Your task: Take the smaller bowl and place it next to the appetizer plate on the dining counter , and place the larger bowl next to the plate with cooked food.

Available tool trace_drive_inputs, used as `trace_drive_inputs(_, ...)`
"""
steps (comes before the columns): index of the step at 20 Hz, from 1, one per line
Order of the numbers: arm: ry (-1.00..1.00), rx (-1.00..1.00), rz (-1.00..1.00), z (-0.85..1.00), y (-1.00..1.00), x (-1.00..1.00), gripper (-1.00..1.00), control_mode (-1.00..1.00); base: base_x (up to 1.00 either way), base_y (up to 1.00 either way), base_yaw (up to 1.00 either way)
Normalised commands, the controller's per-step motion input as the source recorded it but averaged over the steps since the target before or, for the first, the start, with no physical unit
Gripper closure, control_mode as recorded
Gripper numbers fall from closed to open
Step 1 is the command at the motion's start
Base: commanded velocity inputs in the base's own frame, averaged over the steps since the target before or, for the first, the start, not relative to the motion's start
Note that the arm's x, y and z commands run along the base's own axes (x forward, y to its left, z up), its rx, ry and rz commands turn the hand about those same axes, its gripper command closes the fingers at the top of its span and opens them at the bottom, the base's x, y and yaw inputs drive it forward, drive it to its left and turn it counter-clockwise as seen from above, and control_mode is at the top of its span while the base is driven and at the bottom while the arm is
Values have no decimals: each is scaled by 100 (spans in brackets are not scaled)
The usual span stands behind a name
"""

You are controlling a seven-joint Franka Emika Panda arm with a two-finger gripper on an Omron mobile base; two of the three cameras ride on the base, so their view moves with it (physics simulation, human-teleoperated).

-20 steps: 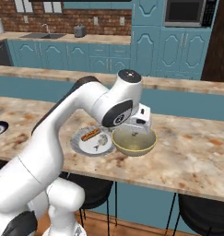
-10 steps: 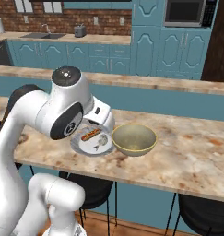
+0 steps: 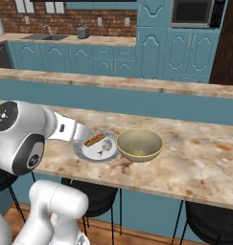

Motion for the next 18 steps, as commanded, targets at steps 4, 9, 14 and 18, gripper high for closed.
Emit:
trace_drive_inputs(4, 0, 0, 0, 0, 0, 0, -100, 100, -21, -3, 0)
trace_drive_inputs(9, 0, 0, 0, 0, 0, 0, -100, 100, -31, 20, 11)
trace_drive_inputs(14, 0, 0, 0, 0, 0, 0, -100, 100, -70, 66, 23)
trace_drive_inputs(18, 0, 0, 0, 0, 0, 0, -100, 100, -3, 100, 21)
